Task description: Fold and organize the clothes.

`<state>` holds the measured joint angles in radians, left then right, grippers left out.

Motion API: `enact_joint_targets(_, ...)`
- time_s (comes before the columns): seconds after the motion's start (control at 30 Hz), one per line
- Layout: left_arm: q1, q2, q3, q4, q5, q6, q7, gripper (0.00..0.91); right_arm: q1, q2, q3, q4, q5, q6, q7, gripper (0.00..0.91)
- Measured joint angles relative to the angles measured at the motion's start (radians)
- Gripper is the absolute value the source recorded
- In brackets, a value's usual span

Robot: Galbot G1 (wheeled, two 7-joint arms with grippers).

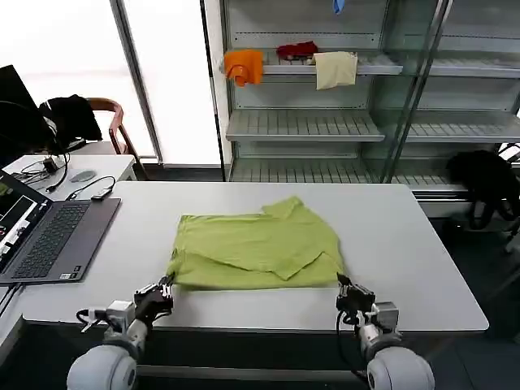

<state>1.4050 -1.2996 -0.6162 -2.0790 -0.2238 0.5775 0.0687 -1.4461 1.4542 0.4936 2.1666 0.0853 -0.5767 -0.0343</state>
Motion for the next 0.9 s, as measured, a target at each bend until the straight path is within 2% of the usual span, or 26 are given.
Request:
enact_joint_targets(0.23, 0.084, 0.01, -0.02, -0.06, -0.043, 0.001, -0.022, 0.0, -0.092, 0.007, -0.018, 0.055, -0.025, 0.0, 0.012, 0.0)
enact_joint_targets(0.27, 0.091, 0.01, -0.021, -0.063, -0.047, 0.001, -0.026, 0.0, -0.103, 0.009, -0.019, 0.059, -0.029, 0.0, 0.014, 0.101)
enact_joint_targets(0.3, 0.101, 0.01, -0.021, -0.066, -0.052, 0.001, -0.031, 0.02, -0.11, 0.009, -0.02, 0.062, -0.033, 0.0, 0.016, 0.474)
enact_joint_targets(0.33, 0.108, 0.01, -0.023, -0.068, -0.055, 0.001, -0.034, 0.212, -0.116, 0.01, -0.02, 0.065, -0.037, 0.0, 0.018, 0.907)
enact_joint_targets(0.37, 0.114, 0.011, -0.025, -0.071, -0.058, 0.001, -0.037, 0.907, -0.123, 0.012, -0.022, 0.068, -0.04, 0.0, 0.021, 0.907)
enact_joint_targets(0.63, 0.137, 0.003, -0.035, -0.08, -0.063, 0.0, -0.073, 0.907, -0.138, 0.033, -0.011, 0.083, -0.065, 0.011, 0.057, 0.907)
enact_joint_targets(0.9, 0.11, -0.01, -0.077, -0.097, -0.061, -0.005, -0.087, 0.907, -0.073, 0.053, 0.005, 0.095, -0.074, 0.012, 0.062, 0.907)
